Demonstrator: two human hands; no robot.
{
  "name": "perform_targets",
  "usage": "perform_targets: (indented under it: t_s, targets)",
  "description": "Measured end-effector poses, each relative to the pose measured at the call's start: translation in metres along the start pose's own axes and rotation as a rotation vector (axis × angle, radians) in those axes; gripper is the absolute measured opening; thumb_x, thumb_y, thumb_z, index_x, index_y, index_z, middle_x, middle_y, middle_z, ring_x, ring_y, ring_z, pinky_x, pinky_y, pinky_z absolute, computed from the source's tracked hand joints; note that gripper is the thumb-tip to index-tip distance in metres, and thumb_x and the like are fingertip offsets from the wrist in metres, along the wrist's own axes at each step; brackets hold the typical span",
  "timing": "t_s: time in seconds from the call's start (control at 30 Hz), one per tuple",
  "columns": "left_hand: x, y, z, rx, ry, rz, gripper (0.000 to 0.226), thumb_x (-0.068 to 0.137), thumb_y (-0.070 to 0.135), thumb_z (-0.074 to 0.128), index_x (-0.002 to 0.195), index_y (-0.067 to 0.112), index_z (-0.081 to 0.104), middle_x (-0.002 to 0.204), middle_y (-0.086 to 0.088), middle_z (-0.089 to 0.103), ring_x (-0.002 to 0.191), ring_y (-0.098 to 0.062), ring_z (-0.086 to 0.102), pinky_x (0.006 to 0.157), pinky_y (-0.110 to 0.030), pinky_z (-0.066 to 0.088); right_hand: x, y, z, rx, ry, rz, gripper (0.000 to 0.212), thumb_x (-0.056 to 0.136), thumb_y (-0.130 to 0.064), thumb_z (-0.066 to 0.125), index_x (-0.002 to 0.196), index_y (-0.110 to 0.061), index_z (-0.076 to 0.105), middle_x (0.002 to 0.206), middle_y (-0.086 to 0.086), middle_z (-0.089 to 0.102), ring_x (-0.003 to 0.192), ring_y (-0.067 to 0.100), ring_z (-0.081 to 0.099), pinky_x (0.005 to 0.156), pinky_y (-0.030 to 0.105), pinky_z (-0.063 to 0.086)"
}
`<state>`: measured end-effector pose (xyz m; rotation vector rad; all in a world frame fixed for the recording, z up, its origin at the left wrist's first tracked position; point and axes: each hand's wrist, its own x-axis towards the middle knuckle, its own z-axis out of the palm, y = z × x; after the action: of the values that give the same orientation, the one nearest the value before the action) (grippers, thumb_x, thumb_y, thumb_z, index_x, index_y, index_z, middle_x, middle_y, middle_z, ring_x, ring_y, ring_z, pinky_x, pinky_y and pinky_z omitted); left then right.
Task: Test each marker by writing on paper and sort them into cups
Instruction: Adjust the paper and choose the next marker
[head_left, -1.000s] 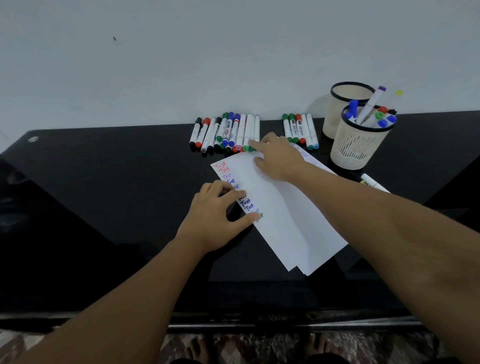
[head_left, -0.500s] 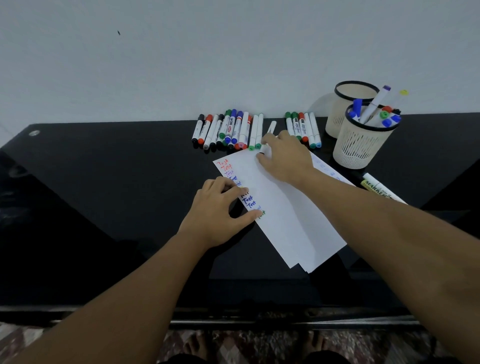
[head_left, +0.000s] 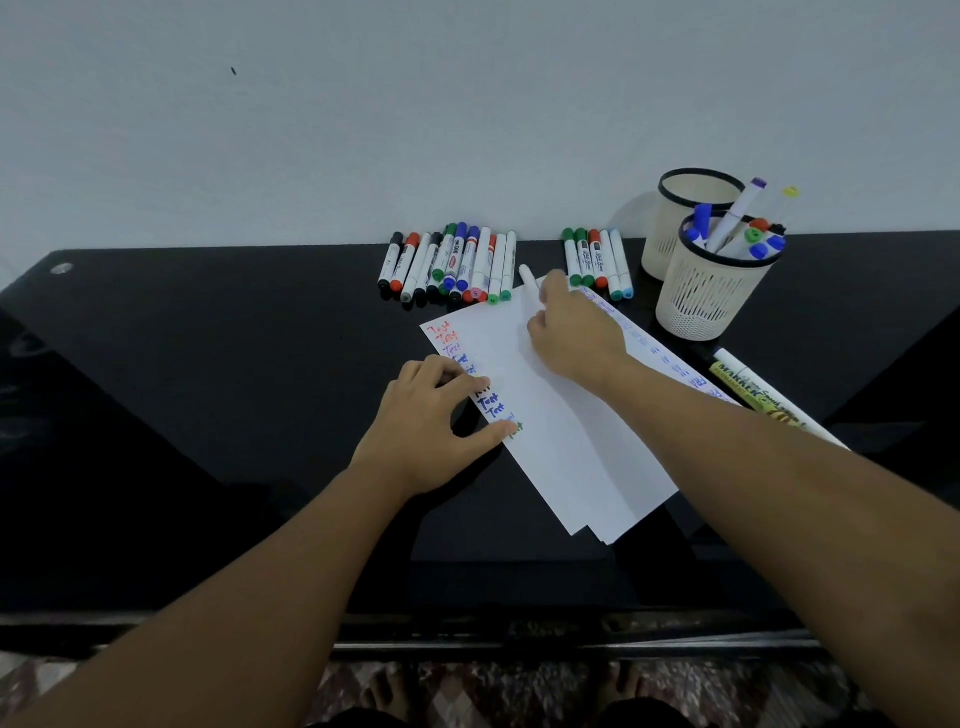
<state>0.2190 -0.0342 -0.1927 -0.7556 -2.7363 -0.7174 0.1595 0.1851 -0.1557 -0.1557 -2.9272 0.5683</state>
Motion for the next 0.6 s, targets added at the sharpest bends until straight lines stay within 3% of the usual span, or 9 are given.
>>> perform_targets:
  t_s: [0.2, 0.33, 0.43, 0.5, 0.6]
  targets:
    - [-0.001, 0.002, -0.004, -0.029, -0.030, -0.021, 0.070, 0.081, 0.080, 0.050, 0.132, 0.034, 0.064, 0.121, 0.018, 0.047, 0.117, -0.009, 0.040, 0.103, -0.035, 0.038, -0.030, -0.002, -0.014, 0.460, 0.082, 0.149, 0.040, 0.103, -0.022, 0.045, 0.143, -0.019, 0.038, 0.081, -0.001, 0.056, 0.074, 0.016, 0.056, 0.064, 0.035, 0.042]
    - [-0.004, 0.006, -0.010, -0.147, -0.008, -0.060, 0.067, 0.089, 0.069, 0.058, 0.145, 0.033, 0.050, 0.128, 0.014, 0.047, 0.122, -0.009, 0.045, 0.106, -0.041, 0.044, -0.061, -0.001, -0.031, 0.954, 0.203, 0.273, 0.020, 0.100, -0.028, 0.062, 0.120, -0.025, 0.062, 0.087, -0.004, 0.058, 0.075, 0.009, 0.057, 0.072, 0.029, 0.050]
    - [-0.009, 0.011, -0.015, -0.212, 0.086, -0.058, 0.064, 0.095, 0.052, 0.062, 0.151, 0.029, 0.042, 0.130, 0.008, 0.045, 0.120, -0.010, 0.049, 0.100, -0.032, 0.046, -0.077, 0.002, -0.041, 1.223, 0.219, 0.325, 0.011, 0.097, -0.029, 0.071, 0.104, -0.021, 0.074, 0.086, -0.002, 0.058, 0.079, 0.009, 0.058, 0.084, 0.028, 0.052]
    - [-0.011, 0.013, -0.017, -0.204, 0.133, -0.067, 0.062, 0.097, 0.048, 0.061, 0.152, 0.028, 0.040, 0.129, 0.006, 0.045, 0.119, -0.011, 0.048, 0.096, -0.028, 0.044, -0.083, 0.001, -0.045, 1.319, 0.207, 0.334, 0.020, 0.098, -0.032, 0.071, 0.099, -0.011, 0.072, 0.088, -0.002, 0.058, 0.083, 0.010, 0.056, 0.089, 0.029, 0.052]
    - [-0.009, 0.015, -0.020, -0.219, 0.154, -0.097, 0.056, 0.099, 0.046, 0.059, 0.150, 0.030, 0.042, 0.128, 0.006, 0.045, 0.117, -0.012, 0.048, 0.092, -0.028, 0.045, -0.088, -0.003, -0.051, 1.435, 0.179, 0.340, 0.024, 0.105, -0.039, 0.057, 0.097, -0.017, 0.059, 0.096, 0.002, 0.066, 0.092, 0.017, 0.070, 0.091, 0.038, 0.057]
